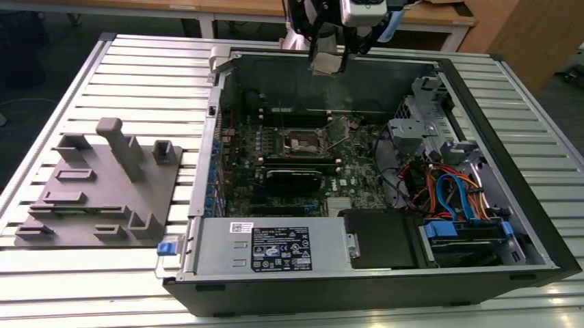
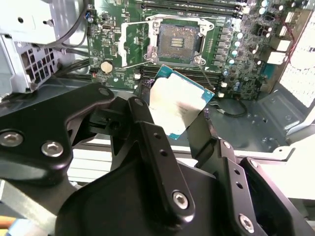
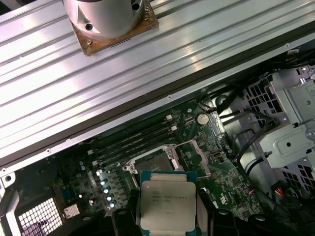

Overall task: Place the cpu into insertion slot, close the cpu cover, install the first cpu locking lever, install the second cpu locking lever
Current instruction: 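Place the cpu into insertion slot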

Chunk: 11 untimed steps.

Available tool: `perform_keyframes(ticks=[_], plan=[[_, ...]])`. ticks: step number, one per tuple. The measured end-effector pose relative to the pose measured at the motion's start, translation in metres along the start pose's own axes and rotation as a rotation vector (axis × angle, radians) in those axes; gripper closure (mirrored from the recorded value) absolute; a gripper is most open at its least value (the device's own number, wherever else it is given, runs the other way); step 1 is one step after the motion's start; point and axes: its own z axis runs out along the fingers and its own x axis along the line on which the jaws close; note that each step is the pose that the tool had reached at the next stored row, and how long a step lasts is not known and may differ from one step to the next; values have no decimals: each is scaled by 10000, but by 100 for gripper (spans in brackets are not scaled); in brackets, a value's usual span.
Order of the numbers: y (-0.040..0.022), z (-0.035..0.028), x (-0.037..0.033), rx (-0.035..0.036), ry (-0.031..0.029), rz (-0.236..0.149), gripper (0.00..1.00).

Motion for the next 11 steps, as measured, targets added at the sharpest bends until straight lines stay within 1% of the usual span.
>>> perform_keyframes(ticks=[11], plan=[[0, 0, 0, -2, -4, 45, 46]])
